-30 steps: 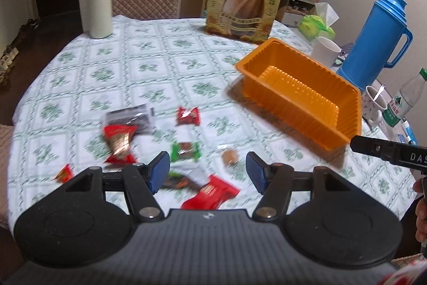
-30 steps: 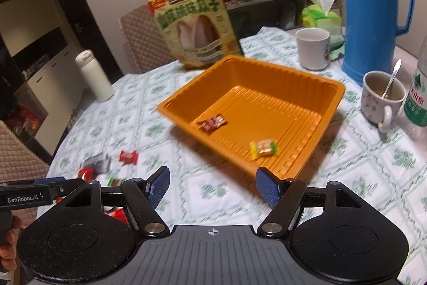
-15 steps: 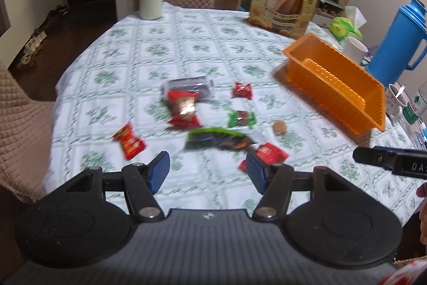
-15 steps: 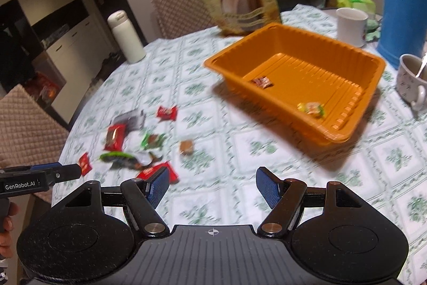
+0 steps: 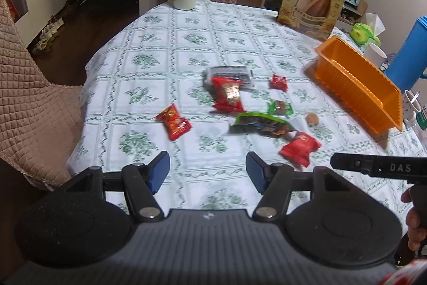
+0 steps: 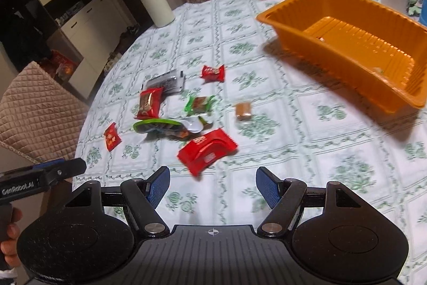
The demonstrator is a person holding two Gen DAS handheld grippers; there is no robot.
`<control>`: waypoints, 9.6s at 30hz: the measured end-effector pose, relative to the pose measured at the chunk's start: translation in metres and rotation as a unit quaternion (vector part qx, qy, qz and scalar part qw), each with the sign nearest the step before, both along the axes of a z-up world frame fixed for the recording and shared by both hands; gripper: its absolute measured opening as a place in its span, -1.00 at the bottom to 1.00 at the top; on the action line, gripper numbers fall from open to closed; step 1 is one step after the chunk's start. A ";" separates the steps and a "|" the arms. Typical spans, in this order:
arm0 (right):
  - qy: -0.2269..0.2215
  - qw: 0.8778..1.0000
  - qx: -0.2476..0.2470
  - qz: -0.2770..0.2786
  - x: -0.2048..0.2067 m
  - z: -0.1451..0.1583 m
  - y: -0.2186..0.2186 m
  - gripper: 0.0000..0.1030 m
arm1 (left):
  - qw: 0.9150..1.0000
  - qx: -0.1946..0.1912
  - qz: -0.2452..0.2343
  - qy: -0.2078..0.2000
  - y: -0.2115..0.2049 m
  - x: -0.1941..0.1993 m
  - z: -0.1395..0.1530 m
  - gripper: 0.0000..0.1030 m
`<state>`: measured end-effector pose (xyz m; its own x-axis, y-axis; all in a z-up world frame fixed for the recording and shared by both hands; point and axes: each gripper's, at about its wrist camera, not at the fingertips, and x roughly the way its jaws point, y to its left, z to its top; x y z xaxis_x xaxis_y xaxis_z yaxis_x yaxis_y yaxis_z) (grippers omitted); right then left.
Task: Organize snacks
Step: 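Withdraw both tools from the tray back toward the remaining snacks, then grasp the large red packet with the right tool while the left tool grasps the red-orange candy, then carry both packets over the orange tray and open both tools to release them, then withdraw both tools from the tray toward the remaining snacks, then grasp the green-and-blue snack bag with the right tool while the left tool grasps the red cake packet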
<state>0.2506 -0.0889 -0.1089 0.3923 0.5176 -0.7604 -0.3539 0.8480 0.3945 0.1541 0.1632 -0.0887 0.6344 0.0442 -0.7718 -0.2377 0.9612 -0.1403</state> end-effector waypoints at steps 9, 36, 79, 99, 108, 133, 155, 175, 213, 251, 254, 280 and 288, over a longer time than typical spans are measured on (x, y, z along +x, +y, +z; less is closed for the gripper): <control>0.013 0.999 -0.020 -0.028 0.014 -0.017 0.039 0.38 | 1.000 0.000 0.007 0.009 0.023 -0.003 -0.012 0.17; -0.006 0.994 -0.095 -0.058 0.035 -0.042 0.067 -0.44 | 1.000 0.000 -0.012 0.016 0.042 0.029 -0.032 0.16; -0.013 0.993 -0.048 -0.109 0.025 -0.009 -0.036 -0.48 | 0.998 0.052 -0.017 0.024 0.026 0.086 -0.060 -0.64; -0.051 0.993 -0.033 -0.103 0.010 0.026 -0.082 -0.48 | 0.987 0.032 -0.156 -0.027 -0.084 0.100 0.008 -0.64; -0.073 0.988 -0.033 -0.129 0.033 0.041 -0.124 -0.48 | 0.970 0.050 -0.227 -0.071 -0.156 0.152 0.027 -0.64; -0.084 0.984 -0.042 -0.152 0.165 0.016 -0.194 -0.48 | 0.952 0.060 -0.296 -0.048 -0.269 0.294 0.005 -0.63; -0.072 0.984 -0.040 -0.155 0.188 0.003 -0.207 -0.48 | 0.948 0.055 -0.312 -0.033 -0.283 0.314 -0.010 -0.51; -0.095 0.979 -0.014 -0.179 0.172 0.017 -0.212 0.00 | 0.960 0.026 -0.276 -0.043 -0.251 0.279 0.012 -0.27; -0.083 0.994 0.022 -0.067 0.033 0.045 -0.114 0.26 | 0.996 -0.007 -0.079 -0.033 -0.078 0.077 0.033 -0.17; -0.138 0.966 -0.051 0.213 0.048 -0.025 0.079 0.24 | 0.999 -0.007 -0.014 0.030 0.008 0.052 -0.029 -0.17; -0.140 0.960 -0.058 0.235 0.052 -0.031 0.088 0.17 | 0.999 -0.007 -0.011 0.033 0.012 0.053 -0.032 -0.17; -0.164 0.922 -0.104 0.334 0.047 -0.053 0.116 -0.53 | 0.999 -0.009 0.000 0.046 0.016 0.058 -0.041 -0.17; -0.129 0.949 -0.046 0.285 0.042 -0.038 0.092 -0.54 | 0.999 -0.002 -0.012 0.037 0.008 0.064 -0.041 -0.17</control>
<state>0.2929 0.0027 -0.1471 0.2478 0.6377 -0.7294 -0.8401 0.5164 0.1660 0.2179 0.1710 -0.1293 0.5761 0.0265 -0.8170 -0.2251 0.9660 -0.1274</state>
